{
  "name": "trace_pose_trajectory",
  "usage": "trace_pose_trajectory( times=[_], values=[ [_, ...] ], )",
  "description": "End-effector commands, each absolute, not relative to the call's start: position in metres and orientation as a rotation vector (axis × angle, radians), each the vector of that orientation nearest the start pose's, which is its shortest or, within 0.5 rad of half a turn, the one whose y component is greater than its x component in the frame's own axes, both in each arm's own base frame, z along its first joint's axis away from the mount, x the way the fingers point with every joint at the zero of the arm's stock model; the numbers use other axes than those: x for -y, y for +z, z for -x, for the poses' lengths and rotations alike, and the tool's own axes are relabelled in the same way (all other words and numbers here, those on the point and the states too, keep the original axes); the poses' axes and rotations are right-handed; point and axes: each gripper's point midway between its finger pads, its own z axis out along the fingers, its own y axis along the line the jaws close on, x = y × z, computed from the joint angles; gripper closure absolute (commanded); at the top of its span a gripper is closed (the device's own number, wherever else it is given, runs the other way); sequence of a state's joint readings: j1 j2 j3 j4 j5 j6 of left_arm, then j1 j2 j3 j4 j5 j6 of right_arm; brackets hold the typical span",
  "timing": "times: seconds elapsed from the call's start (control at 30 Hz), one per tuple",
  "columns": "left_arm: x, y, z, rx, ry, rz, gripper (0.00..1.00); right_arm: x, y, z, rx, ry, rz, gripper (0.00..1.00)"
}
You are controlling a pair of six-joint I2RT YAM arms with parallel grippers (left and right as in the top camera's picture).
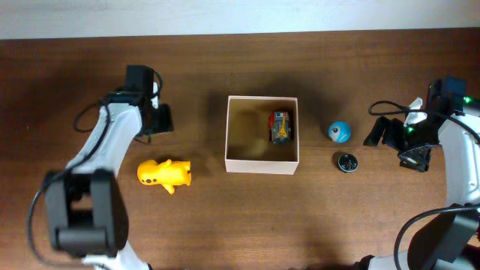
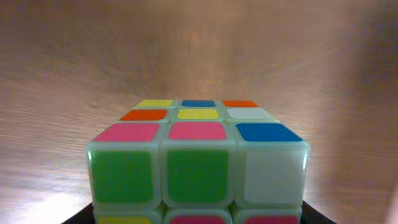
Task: Pack container
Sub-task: 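Lift the cube with left gripper and lower it into the box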
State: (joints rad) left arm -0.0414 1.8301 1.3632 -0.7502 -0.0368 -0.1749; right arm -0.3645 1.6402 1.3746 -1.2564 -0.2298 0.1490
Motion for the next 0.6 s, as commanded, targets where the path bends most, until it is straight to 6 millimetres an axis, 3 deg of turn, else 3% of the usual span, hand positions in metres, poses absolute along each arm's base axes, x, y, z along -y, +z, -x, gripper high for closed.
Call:
trace_pose_trajectory(
  times=[0.0, 0.17, 0.27, 0.4, 0.57],
  values=[
    [0.031, 0.164, -0.417, -2.594, -0.079, 0.101, 0.54, 0.073, 0.132, -0.300, -2.942, 0.345, -0.752, 0.01],
    [0.101, 0.240, -0.387, -2.414, -0.302, -0.116, 0.54, 0.073, 0.132, -0.300, -2.942, 0.345, -0.752, 0.01],
    [0.142, 0.265, -0.366, -2.341, -0.359, -0.246, 0.54, 0.073, 0.132, -0.300, -2.942, 0.345, -0.752, 0.01],
    [0.179, 0.260, -0.351, -2.349, -0.342, -0.297, 0.54, 0.073, 0.132, -0.300, -2.942, 0.345, -0.752, 0.01],
    [0.221, 0.219, -0.356, -2.417, -0.310, -0.360, 0.53, 0.073, 0.132, -0.300, -2.942, 0.345, -0.752, 0.01]
  ],
)
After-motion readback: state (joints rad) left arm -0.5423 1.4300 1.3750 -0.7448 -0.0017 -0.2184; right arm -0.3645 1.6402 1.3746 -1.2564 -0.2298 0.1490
